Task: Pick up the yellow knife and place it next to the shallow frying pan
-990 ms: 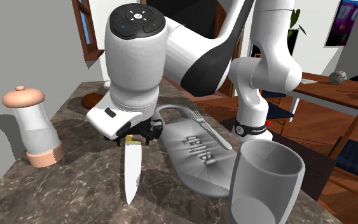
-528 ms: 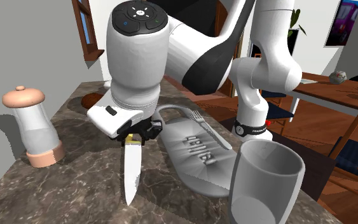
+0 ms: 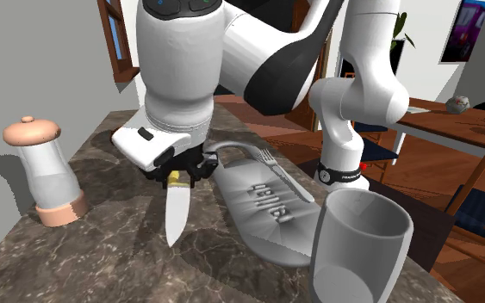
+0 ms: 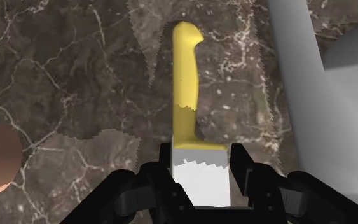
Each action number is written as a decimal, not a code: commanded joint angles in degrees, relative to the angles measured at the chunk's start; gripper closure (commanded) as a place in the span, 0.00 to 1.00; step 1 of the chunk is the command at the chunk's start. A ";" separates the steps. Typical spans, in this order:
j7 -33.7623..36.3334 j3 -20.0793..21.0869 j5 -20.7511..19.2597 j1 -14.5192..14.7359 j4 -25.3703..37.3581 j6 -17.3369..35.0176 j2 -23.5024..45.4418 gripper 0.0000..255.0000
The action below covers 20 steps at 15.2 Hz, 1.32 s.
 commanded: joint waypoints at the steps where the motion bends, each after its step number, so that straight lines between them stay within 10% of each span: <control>1: -0.86 0.09 0.58 0.10 0.46 -1.27 -0.99 1.00; 20: -10.39 -2.61 1.87 -1.75 -0.19 -7.66 -11.75 1.00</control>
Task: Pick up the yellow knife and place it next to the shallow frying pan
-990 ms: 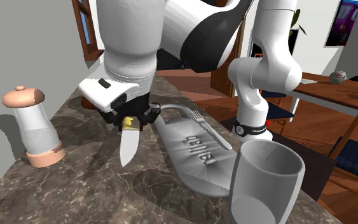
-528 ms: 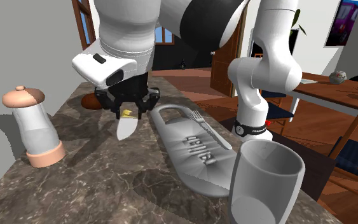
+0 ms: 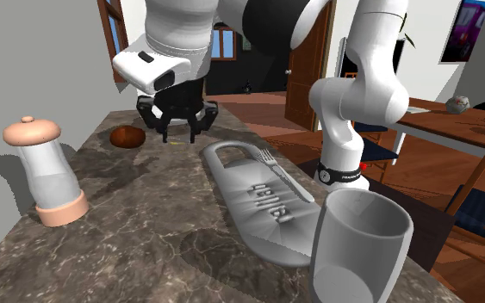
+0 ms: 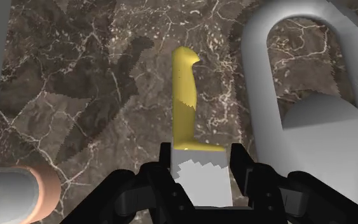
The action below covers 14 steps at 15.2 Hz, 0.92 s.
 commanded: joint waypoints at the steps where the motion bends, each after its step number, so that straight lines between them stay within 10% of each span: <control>1: -2.02 -1.57 -0.94 -1.19 -2.05 1.16 -2.09 1.00; 14: -15.80 -14.42 -10.24 -10.72 -12.95 10.31 -13.01 1.00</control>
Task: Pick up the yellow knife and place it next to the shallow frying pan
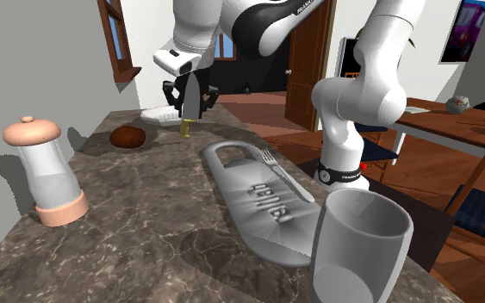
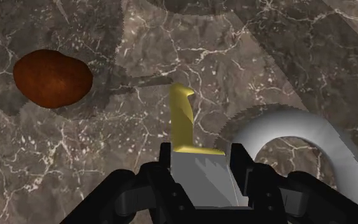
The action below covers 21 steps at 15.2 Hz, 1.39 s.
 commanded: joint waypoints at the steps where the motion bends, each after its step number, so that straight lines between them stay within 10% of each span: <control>1: -2.64 -2.80 -2.12 -2.01 -1.37 2.27 -1.04 1.00; 10: -13.52 -13.51 -7.93 -8.49 -1.16 9.72 -1.18 1.00; 21: -7.46 -15.23 -12.89 -9.72 -4.70 18.41 4.89 1.00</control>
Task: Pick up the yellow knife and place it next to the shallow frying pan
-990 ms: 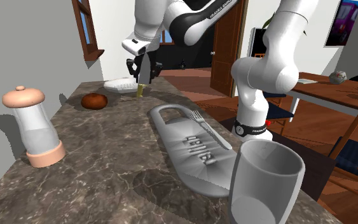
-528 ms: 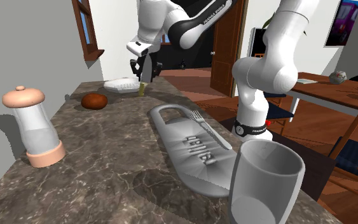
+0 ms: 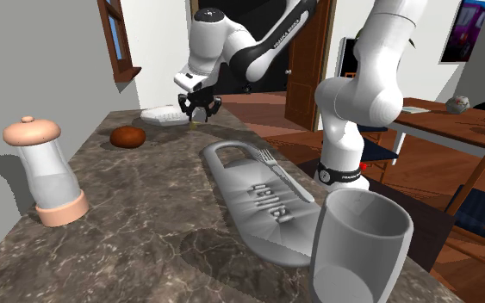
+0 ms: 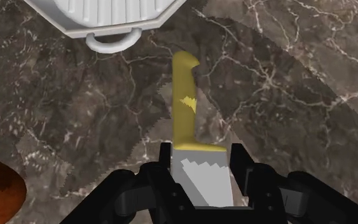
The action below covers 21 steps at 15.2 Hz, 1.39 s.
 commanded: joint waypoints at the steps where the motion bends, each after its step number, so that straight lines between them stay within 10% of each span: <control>1: 1.36 -0.22 -1.03 -0.21 -0.52 1.63 1.32 1.00; 16: 6.66 -1.12 -5.36 -1.16 -1.68 7.76 6.98 1.00; 17: 6.66 -1.12 -5.36 -1.16 -1.68 7.76 6.98 0.00; 21: 6.66 -1.12 -5.36 -1.16 -1.68 7.76 6.98 0.00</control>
